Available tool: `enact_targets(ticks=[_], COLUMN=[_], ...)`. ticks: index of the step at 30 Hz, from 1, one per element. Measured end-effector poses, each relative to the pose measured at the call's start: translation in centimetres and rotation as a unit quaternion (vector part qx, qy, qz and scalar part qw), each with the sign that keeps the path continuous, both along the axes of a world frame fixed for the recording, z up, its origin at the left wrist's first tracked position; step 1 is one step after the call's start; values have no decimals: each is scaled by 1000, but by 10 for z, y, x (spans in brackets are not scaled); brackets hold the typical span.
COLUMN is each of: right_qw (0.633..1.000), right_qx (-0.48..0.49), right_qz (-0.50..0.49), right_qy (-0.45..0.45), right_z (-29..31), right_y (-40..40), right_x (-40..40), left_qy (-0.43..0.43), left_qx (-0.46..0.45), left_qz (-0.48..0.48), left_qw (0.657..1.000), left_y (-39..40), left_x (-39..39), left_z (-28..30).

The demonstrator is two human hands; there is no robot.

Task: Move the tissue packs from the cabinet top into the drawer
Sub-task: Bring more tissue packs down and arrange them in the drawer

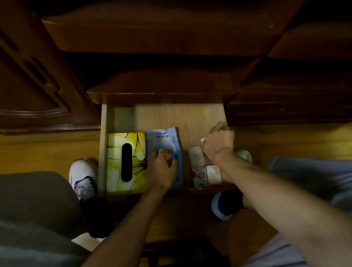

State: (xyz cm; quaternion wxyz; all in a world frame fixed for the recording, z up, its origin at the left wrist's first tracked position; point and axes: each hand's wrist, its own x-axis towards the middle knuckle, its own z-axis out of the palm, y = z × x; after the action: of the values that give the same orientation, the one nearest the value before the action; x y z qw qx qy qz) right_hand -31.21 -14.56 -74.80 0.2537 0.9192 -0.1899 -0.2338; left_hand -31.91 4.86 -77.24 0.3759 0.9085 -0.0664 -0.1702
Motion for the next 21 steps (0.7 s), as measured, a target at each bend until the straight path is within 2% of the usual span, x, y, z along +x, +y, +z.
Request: enact_targets(ticks=[3,9,12,16,21], right_qw=[998,988,977,971,968], right_qx=[-22,42,47,27,17], right_qz=[43,146,203,191,162], right_qy=[32,10,50,142,189], right_z=[-2,17,14,-11,-30], right_y=[-1,-19,-18,-7,-13], right_x=[5,17,25,26,24], left_qy=[1,-33,-37,-19,-15], left_qx=[-3,29,26,14,40], left_qz=[11,-8,-19,3,-7], left_qw=[1000,999,999,1000,999], left_y=[-2,2,2,7,2], left_x=[1,-7,-7,-5,-4], left_z=[-5,-14,-14,-17,-22])
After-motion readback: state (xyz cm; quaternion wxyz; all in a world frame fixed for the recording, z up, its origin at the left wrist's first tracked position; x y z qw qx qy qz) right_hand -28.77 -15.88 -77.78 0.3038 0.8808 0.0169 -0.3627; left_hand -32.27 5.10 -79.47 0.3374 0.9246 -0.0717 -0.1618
